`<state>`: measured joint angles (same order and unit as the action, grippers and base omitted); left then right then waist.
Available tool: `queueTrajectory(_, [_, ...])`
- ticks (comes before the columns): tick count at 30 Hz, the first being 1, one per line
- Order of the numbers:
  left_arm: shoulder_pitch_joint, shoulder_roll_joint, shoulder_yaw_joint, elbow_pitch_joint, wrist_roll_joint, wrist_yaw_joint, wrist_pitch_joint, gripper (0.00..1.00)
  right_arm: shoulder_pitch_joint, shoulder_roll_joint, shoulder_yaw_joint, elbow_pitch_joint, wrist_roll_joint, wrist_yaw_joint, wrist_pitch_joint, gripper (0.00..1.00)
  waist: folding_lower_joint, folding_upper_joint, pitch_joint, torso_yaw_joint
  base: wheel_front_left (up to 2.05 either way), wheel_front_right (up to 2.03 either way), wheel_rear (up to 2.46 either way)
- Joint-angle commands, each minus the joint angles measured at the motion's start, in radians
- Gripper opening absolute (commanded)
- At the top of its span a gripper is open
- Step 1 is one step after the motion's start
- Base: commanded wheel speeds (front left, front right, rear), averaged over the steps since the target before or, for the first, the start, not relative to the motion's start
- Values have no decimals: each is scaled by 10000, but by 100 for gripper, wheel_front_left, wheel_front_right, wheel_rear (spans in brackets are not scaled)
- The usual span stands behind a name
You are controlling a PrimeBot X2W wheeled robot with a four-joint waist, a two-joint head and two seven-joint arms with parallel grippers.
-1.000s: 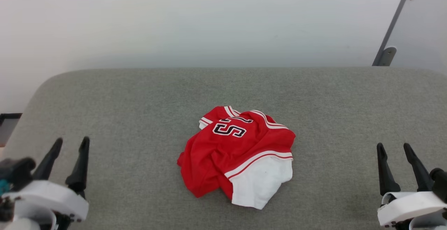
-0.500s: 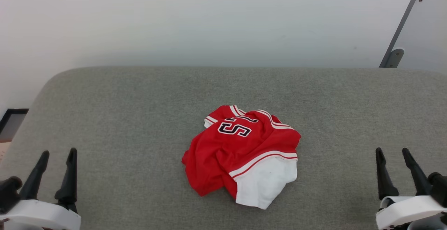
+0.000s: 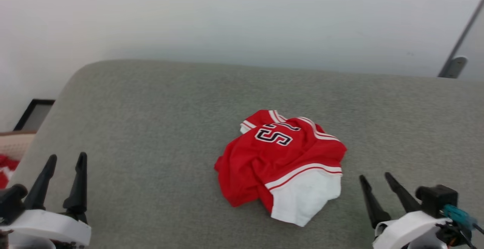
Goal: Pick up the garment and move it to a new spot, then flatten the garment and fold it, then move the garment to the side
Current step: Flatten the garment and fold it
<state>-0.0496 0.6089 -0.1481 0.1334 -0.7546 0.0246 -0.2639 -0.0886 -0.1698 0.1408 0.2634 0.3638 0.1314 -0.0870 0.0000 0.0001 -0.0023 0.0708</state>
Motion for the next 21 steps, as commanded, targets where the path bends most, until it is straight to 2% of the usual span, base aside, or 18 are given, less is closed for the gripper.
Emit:
queueTrajectory(1, [-148,-42,-36,21,70,-79,7,100,-146,-83,181,15,154,-14,237,100,0,-1,210,381,0,0,0])
queueTrajectory(14, [-686,-551,-409,381,133,-291,2,100,-563,-455,721,513,176,-14,2829,100,0,-1,737,1270,0,0,0])
queueTrajectory(21, [-977,-810,-544,761,281,-463,-3,100,-939,-275,647,1238,9,-14,3632,100,0,-1,902,1534,0,0,0])
